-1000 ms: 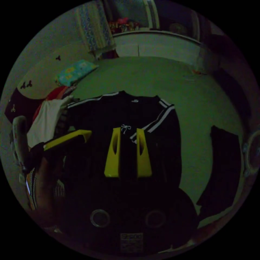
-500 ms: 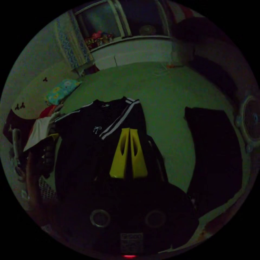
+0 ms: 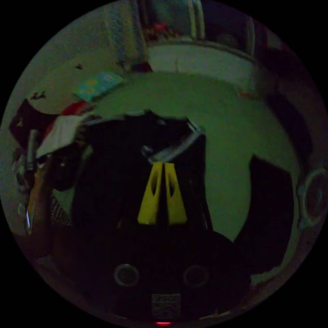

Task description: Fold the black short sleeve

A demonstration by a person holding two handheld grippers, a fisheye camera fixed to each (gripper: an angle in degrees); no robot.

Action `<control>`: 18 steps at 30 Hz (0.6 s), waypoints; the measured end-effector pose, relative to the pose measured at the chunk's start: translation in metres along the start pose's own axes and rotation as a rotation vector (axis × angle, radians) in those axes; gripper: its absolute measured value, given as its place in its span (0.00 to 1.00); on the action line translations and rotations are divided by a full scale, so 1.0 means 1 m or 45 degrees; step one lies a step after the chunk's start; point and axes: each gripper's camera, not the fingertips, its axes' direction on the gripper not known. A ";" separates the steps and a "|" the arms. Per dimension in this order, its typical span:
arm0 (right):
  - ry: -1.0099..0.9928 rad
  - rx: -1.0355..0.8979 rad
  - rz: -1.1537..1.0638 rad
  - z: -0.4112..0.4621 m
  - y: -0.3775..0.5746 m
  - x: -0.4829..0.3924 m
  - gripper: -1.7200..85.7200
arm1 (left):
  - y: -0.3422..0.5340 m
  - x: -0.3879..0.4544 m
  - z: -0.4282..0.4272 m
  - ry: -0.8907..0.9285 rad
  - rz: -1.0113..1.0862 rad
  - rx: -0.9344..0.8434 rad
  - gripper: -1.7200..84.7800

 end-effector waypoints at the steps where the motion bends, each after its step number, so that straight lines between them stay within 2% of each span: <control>1: -0.033 0.018 -0.036 0.001 -0.009 -0.010 0.06 | -0.001 -0.014 -0.003 -0.014 -0.045 0.008 0.09; 3: -0.197 0.000 -0.160 0.021 -0.047 -0.053 0.10 | -0.002 -0.035 -0.008 -0.027 -0.111 0.035 0.10; 6: -0.270 -0.064 -0.298 0.064 -0.091 -0.107 0.14 | -0.005 -0.063 -0.009 0.019 -0.164 0.040 0.11; 11: -0.413 -0.175 -0.300 0.135 -0.147 -0.171 0.14 | -0.014 -0.087 0.000 0.010 -0.139 -0.018 0.11; 16: -0.309 -0.304 -0.298 0.198 -0.173 -0.208 0.13 | -0.024 -0.102 0.001 0.009 -0.121 -0.019 0.12; 18: -0.236 -0.331 -0.292 0.212 -0.178 -0.215 0.09 | -0.027 -0.108 0.001 0.017 -0.117 -0.019 0.12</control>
